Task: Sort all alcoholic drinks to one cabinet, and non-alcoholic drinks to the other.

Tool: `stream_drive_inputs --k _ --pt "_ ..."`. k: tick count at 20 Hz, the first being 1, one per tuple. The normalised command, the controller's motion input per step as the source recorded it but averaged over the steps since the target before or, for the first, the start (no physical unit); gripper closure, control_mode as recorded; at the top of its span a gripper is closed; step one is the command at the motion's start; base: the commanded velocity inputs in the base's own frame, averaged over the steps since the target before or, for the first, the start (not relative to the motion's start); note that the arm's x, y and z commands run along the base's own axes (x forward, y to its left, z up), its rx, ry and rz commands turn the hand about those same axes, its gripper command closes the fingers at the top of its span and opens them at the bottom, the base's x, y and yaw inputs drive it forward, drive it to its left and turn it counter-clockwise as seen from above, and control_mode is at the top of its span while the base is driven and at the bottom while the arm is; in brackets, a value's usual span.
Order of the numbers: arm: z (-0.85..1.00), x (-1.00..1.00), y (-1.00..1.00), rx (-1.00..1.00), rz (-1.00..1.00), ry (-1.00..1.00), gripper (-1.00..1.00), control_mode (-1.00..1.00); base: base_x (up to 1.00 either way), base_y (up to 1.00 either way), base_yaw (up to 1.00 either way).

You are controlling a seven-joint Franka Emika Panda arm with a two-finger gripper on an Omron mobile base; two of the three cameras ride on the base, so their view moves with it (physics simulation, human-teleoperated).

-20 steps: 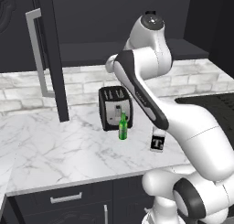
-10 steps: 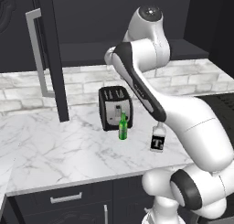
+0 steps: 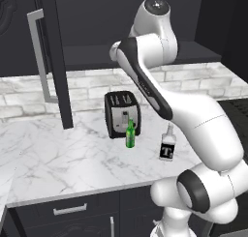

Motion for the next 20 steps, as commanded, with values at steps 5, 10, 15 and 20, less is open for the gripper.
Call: stream_drive_inputs --k 5,10,15,20 --pt "0.17 0.13 0.00 0.00 -0.03 -0.01 1.00 -1.00 0.00 0.00 0.00" --pt "0.13 0.15 0.00 0.00 -0.03 -0.01 1.00 -1.00 0.00 0.00 0.00" --pt "0.06 0.16 0.00 0.00 -0.03 -0.02 1.00 -1.00 0.00 0.00 0.00" --pt "0.00 0.22 0.00 0.00 -0.02 -0.03 1.00 -1.00 0.00 0.00 0.00"
